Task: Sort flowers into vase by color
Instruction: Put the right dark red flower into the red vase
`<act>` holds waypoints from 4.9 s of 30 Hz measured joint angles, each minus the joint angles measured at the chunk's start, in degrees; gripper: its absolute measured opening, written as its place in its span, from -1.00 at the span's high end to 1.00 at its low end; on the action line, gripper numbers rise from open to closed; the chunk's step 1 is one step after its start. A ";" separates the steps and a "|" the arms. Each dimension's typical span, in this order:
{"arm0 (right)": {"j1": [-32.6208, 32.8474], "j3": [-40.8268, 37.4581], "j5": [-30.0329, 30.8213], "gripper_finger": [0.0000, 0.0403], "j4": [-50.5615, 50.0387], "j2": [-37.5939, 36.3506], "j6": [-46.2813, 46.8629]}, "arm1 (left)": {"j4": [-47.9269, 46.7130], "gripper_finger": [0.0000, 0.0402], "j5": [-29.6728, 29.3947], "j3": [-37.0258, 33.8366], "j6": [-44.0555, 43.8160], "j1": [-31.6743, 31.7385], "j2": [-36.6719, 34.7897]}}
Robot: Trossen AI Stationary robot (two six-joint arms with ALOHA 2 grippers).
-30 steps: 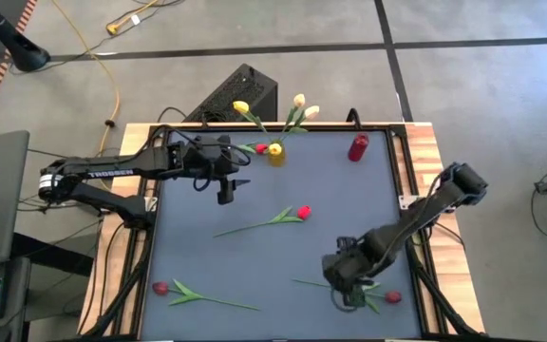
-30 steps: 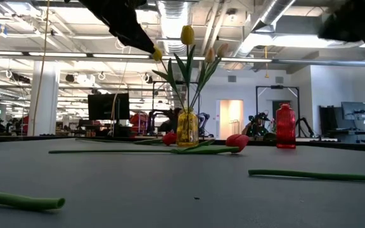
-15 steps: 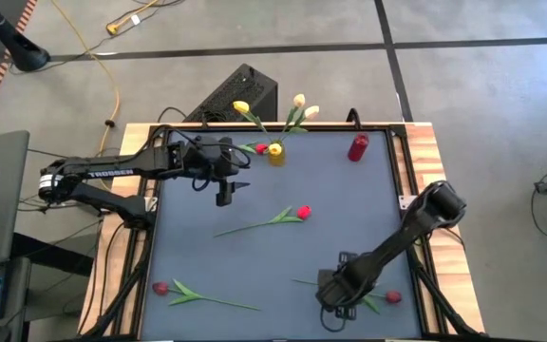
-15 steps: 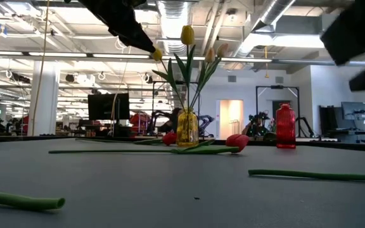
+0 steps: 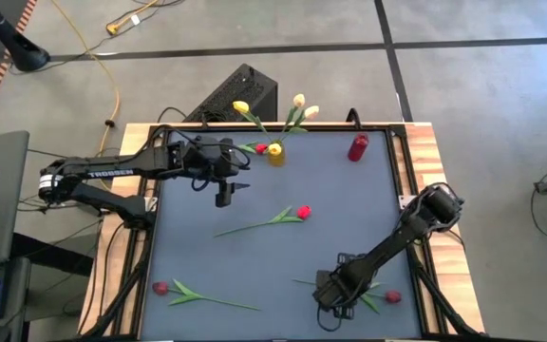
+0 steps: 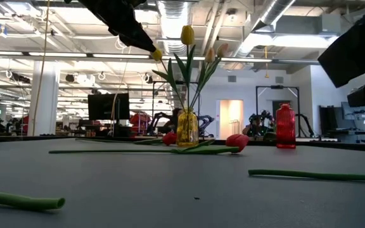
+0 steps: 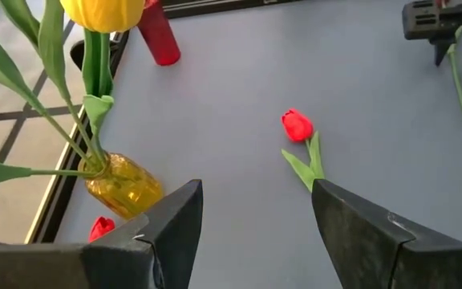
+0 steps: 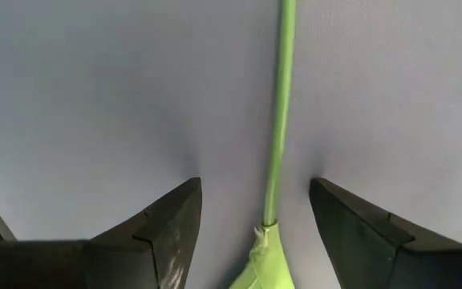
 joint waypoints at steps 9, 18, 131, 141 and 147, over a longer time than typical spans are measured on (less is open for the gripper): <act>-1.39 -1.03 -2.18 -0.32 1.90 -0.07 -1.24 | 0.03 -0.12 1.58 0.00 -0.26 -0.11 0.00; -2.22 0.30 -4.72 -0.32 1.71 -0.07 -0.19 | -6.10 -0.12 1.42 0.00 -1.17 -1.30 0.49; -29.45 -52.62 -0.02 0.92 98.46 -61.80 4.33 | 24.45 -0.12 -10.57 -10.45 -23.33 -2.73 -3.96; -36.57 -52.65 2.76 0.92 92.77 -61.78 11.50 | 25.87 -0.12 -10.61 -10.45 -23.65 -2.73 -3.74; -43.30 -52.59 2.87 0.92 95.60 -61.75 24.54 | 25.84 -0.12 -10.86 -10.45 -23.65 -2.73 -3.74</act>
